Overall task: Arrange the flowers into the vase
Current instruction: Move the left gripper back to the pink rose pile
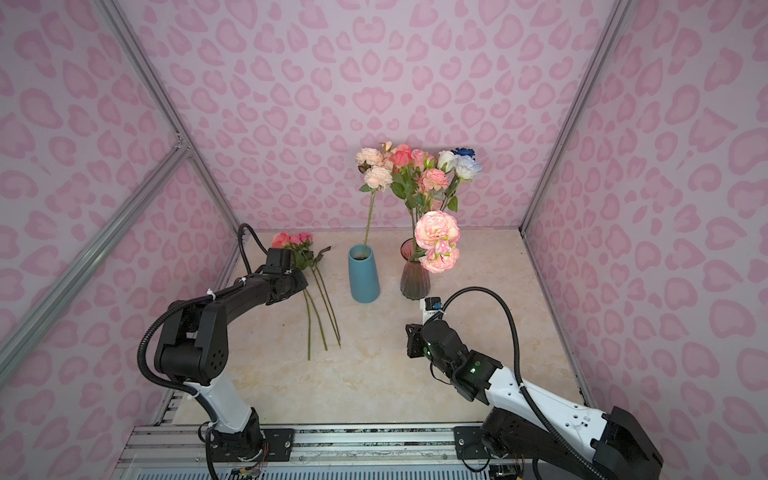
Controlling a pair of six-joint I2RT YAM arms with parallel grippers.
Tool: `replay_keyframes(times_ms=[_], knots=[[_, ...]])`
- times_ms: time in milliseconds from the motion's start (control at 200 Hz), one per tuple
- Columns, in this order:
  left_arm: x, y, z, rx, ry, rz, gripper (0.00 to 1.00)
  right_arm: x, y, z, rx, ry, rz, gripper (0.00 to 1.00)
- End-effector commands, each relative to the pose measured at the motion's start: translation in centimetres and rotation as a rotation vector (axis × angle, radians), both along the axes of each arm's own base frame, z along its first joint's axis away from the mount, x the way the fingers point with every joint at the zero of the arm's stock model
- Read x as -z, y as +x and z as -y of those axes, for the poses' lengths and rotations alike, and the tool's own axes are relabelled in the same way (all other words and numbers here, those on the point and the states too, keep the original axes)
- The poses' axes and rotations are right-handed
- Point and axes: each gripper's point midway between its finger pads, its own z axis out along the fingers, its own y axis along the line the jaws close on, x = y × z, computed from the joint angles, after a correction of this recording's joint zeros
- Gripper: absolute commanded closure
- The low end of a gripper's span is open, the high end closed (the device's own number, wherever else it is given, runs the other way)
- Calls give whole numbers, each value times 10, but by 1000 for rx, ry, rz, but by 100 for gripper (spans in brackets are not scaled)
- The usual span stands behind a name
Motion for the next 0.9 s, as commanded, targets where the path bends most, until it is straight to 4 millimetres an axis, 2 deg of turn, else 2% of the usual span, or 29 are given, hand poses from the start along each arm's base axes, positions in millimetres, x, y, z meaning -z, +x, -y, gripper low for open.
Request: replay_keyframes(times_ms=[0,225,370,460,595,655,895], knots=[[8,-5,10,51,-45,-15,65,-7,3,-6,-8,20,17,83],[17,-14,16,104,-54,-39,65,-5,9,-10,0,14,15,77],[18,-13,18,117,-51,-46,69,-4,10,-19,-28,5,-4,72],[20,-12,20,125,-65,-51,70,-3,11,-25,-52,-9,-12,67],[19,-11,22,143,-66,-62,70,2,13,-37,-95,15,-12,52],[18,-11,21,144,-60,-61,70,3,14,-43,-116,23,-9,48],[22,-10,13,117,-22,-89,77,5,22,-60,-154,17,-7,48]])
